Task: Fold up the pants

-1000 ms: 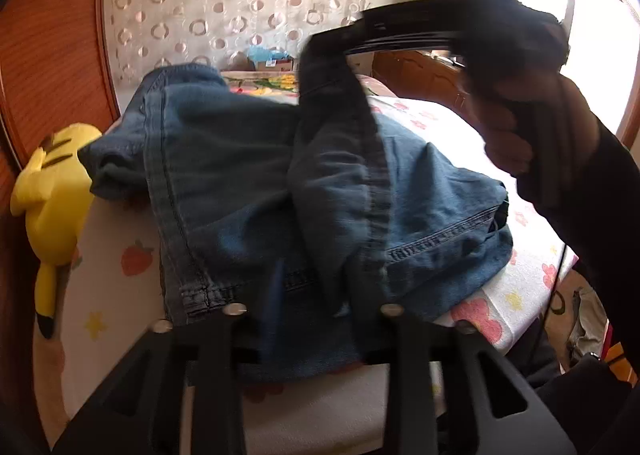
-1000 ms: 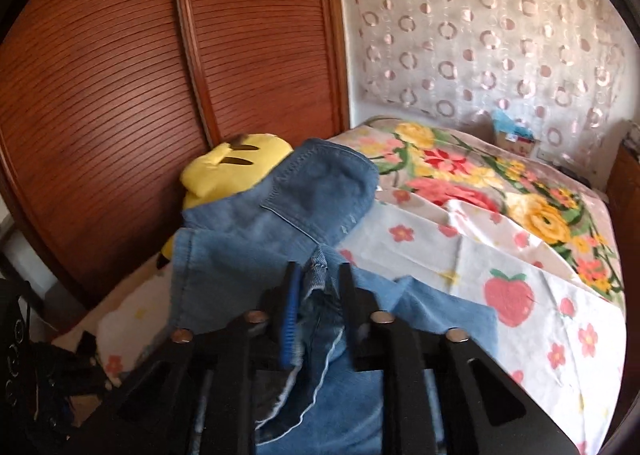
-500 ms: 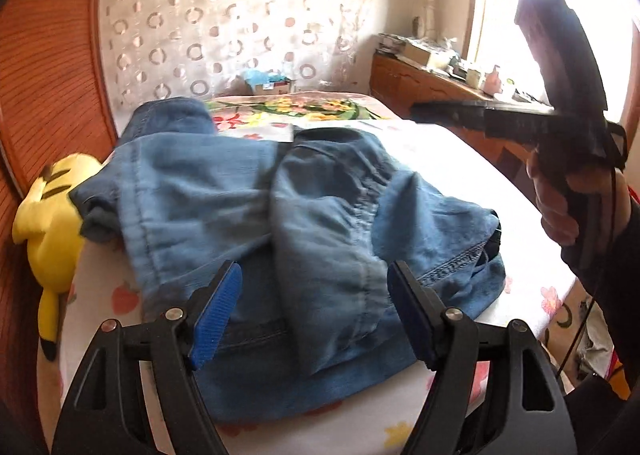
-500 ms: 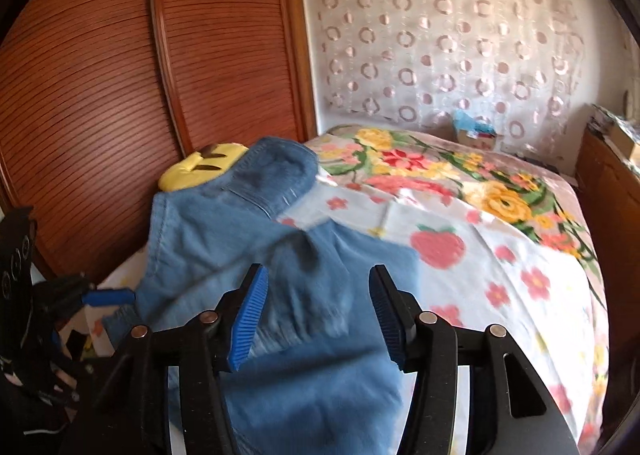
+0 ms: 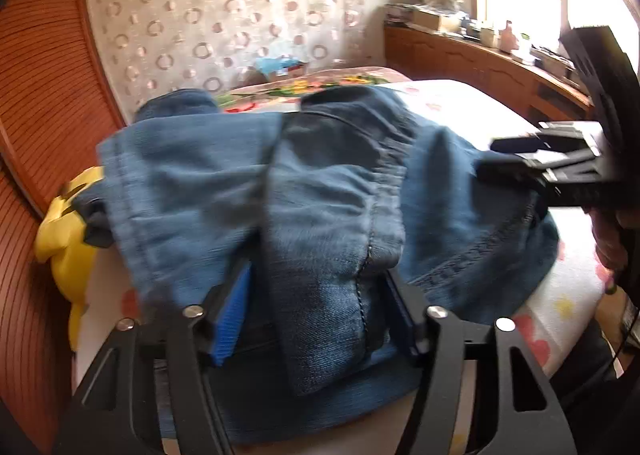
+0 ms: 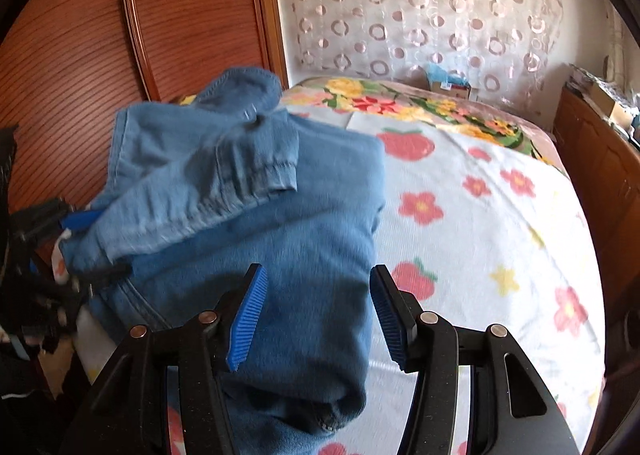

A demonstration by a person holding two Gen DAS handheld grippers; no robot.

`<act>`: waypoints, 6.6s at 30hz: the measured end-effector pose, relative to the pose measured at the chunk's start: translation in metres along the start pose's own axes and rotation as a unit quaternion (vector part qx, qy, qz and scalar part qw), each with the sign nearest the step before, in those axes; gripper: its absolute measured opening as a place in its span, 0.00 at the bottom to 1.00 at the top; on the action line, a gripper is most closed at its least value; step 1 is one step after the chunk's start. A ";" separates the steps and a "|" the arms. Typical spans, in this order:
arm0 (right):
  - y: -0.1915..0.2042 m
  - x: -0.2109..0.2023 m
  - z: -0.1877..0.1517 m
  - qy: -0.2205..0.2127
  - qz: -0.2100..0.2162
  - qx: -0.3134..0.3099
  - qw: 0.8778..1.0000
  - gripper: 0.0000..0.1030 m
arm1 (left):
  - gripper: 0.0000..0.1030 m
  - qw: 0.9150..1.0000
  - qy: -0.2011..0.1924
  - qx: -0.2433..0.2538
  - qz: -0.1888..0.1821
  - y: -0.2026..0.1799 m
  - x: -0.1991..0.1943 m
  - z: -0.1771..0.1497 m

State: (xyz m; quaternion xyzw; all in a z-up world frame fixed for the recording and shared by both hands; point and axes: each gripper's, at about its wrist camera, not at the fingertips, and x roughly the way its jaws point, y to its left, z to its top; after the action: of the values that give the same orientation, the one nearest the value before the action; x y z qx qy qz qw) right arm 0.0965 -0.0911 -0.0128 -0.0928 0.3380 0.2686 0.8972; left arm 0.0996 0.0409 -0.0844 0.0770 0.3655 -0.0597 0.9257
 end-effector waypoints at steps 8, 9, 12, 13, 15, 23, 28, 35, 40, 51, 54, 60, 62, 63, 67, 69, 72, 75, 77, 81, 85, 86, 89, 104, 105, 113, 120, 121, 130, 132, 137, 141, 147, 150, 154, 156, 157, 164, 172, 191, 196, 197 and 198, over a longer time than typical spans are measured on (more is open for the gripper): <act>-0.007 -0.010 -0.001 -0.008 0.012 0.018 1.000 0.54 | 0.59 0.997 -0.008 -0.077 0.026 0.064 -0.010 -0.017; -0.005 -0.010 0.001 -0.009 0.010 0.018 1.000 0.54 | 0.59 0.996 -0.010 -0.084 0.029 0.069 -0.012 -0.019; -0.012 -0.005 -0.007 -0.012 0.008 0.018 1.000 0.54 | 0.59 0.995 -0.018 -0.095 0.036 0.078 -0.018 -0.022; -0.013 -0.005 -0.015 -0.013 0.008 0.018 1.000 0.54 | 0.59 0.994 -0.019 -0.097 0.040 0.080 -0.020 -0.022; -0.013 -0.004 -0.017 -0.013 0.007 0.019 1.000 0.54 | 0.59 0.994 -0.022 -0.099 0.045 0.083 -0.025 -0.023; -0.011 0.005 -0.030 -0.013 -0.009 0.015 1.000 0.54 | 0.59 0.995 -0.057 -0.086 0.018 0.065 -0.046 -0.004; -0.013 0.004 -0.033 -0.018 -0.011 0.014 1.000 0.55 | 0.59 0.997 -0.053 -0.058 -0.015 0.038 -0.035 0.013; -0.015 0.002 -0.038 -0.025 -0.011 0.015 1.000 0.55 | 0.59 0.998 -0.022 -0.023 -0.046 0.000 0.009 0.039; -0.017 0.002 -0.037 -0.024 -0.007 0.019 1.000 0.55 | 0.59 0.998 -0.003 0.001 -0.056 -0.022 0.032 0.054; -0.018 0.002 -0.037 -0.028 -0.007 0.020 0.999 0.56 | 0.18 0.999 -0.001 0.031 0.008 -0.007 0.037 0.056; -0.018 0.002 -0.038 -0.028 -0.007 0.020 0.999 0.56 | 0.17 1.000 -0.014 0.008 0.024 0.020 0.027 0.064; -0.020 0.002 -0.038 -0.028 -0.008 0.020 0.999 0.56 | 0.17 0.999 -0.014 -0.010 0.045 0.062 0.027 0.080; -0.020 0.002 -0.038 -0.028 -0.008 0.021 0.999 0.56 | 0.17 0.999 -0.014 -0.015 0.051 0.070 0.027 0.082; -0.020 0.002 -0.038 -0.028 -0.007 0.021 0.999 0.56 | 0.17 0.998 -0.014 -0.018 0.051 0.073 0.026 0.082; -0.020 0.002 -0.038 -0.027 -0.008 0.021 0.999 0.56 | 0.24 0.998 -0.013 -0.035 0.046 0.086 0.021 0.081; -0.020 0.002 -0.037 -0.027 -0.008 0.021 0.999 0.56 | 0.25 0.998 -0.011 -0.033 0.046 0.089 0.019 0.078; -0.020 0.002 -0.037 -0.027 -0.008 0.021 0.999 0.56 | 0.57 0.998 -0.016 -0.030 0.043 0.090 0.012 0.073; -0.021 0.003 -0.036 -0.027 -0.009 0.021 0.999 0.56 | 0.58 0.999 -0.016 -0.036 0.037 0.092 0.007 0.064; -0.021 0.003 -0.036 -0.027 -0.008 0.021 0.999 0.56 | 0.58 0.998 -0.016 -0.041 0.037 0.091 0.004 0.057; -0.021 0.003 -0.036 -0.026 -0.008 0.021 0.999 0.56 | 0.58 0.998 -0.010 -0.046 0.033 0.089 0.003 0.045; -0.020 0.003 -0.037 -0.026 -0.009 0.021 0.999 0.56 | 0.58 0.998 0.001 -0.051 0.029 0.088 0.006 0.033; -0.021 0.003 -0.036 -0.026 -0.008 0.021 0.999 0.56 | 0.58 0.998 0.002 -0.052 0.028 0.088 0.007 0.031; -0.021 0.004 -0.037 -0.026 -0.008 0.021 0.999 0.56 | 0.58 0.998 0.001 -0.056 0.024 0.085 0.006 0.027; -0.019 0.006 -0.037 -0.026 -0.010 0.022 0.999 0.56 | 0.79 0.998 -0.036 -0.042 -0.014 0.048 -0.021 0.029; -0.018 0.005 -0.037 -0.026 -0.011 0.022 0.999 0.56 | 0.79 0.998 -0.036 -0.041 -0.015 0.046 -0.021 0.028; -0.023 -0.002 -0.031 -0.026 -0.002 0.029 0.999 0.56 | 0.79 0.999 -0.030 -0.038 -0.017 0.031 -0.019 0.021; -0.050 -0.005 -0.006 -0.033 0.005 0.052 0.998 0.56 | 0.79 0.999 -0.024 -0.035 -0.025 0.021 -0.014 0.014; -0.051 0.000 -0.004 -0.028 0.009 0.055 0.998 0.56 | 0.79 0.999 -0.022 -0.036 -0.026 0.020 -0.013 0.013; -0.053 0.028 -0.004 0.018 0.047 0.060 0.997 0.56 | 0.79 0.999 -0.011 -0.033 -0.034 0.010 -0.004 0.009; -0.049 0.030 -0.006 0.025 0.050 0.052 0.997 0.56 | 0.79 0.999 -0.006 -0.034 -0.033 0.010 0.000 0.008; -0.051 0.038 -0.004 0.035 0.074 0.056 0.995 0.40 | 0.79 0.999 0.001 -0.040 -0.029 0.015 0.007 0.006; -0.052 0.034 0.000 0.030 0.096 0.059 0.993 0.11 | 0.79 0.998 -0.002 -0.046 -0.030 0.018 0.004 0.005; -0.050 -0.004 0.013 -0.049 0.075 0.067 0.994 0.08 | 0.79 0.998 -0.018 -0.050 -0.027 0.018 -0.007 0.010; -0.049 -0.030 0.026 -0.083 0.057 0.055 0.993 0.08 | 0.79 0.998 -0.027 -0.050 -0.025 0.019 -0.015 0.014; -0.066 -0.065 0.032 -0.109 0.029 0.060 0.992 0.08 | 0.79 0.997 -0.043 -0.050 -0.026 0.019 -0.027 0.022; -0.083 -0.081 0.026 -0.113 0.003 0.066 0.991 0.08 | 0.79 0.997 -0.050 -0.048 -0.030 0.016 -0.032 0.026; -0.090 -0.086 0.021 -0.112 -0.008 0.070 0.991 0.08 | 0.79 0.997 -0.053 -0.046 -0.032 0.013 -0.034 0.027; -0.132 -0.070 -0.045 -0.035 -0.035 0.109 0.993 0.08 | 0.79 0.995 -0.055 -0.022 -0.076 -0.020 -0.029 0.044; -0.143 -0.042 -0.066 -0.008 -0.044 0.140 0.989 0.24 | 0.79 0.993 -0.026 -0.002 -0.113 -0.063 -0.007 0.053; -0.155 -0.041 -0.067 -0.016 0.035 0.195 0.980 0.13 | 0.79 0.993 0.029 0.000 -0.111 -0.072 0.024 0.030; -0.143 -0.062 -0.051 -0.040 0.022 0.175 0.984 0.11 | 0.79 0.993 0.022 -0.012 -0.113 -0.061 0.019 0.027; -0.139 -0.065 -0.046 -0.047 0.023 0.169 0.984 0.11 | 0.79 0.994 0.018 -0.016 -0.110 -0.056 0.016 0.027; -0.135 -0.069 -0.041 -0.055 0.025 0.164 0.985 0.10 | 0.79 0.994 0.015 -0.021 -0.107 -0.050 0.014 0.027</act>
State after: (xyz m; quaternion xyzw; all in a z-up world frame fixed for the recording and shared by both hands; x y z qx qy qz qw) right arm 0.1039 -0.2477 -0.0001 0.0790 0.3298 0.2367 0.9105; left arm 0.1198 -0.0138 -0.0793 0.0186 0.3863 -0.1493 0.9100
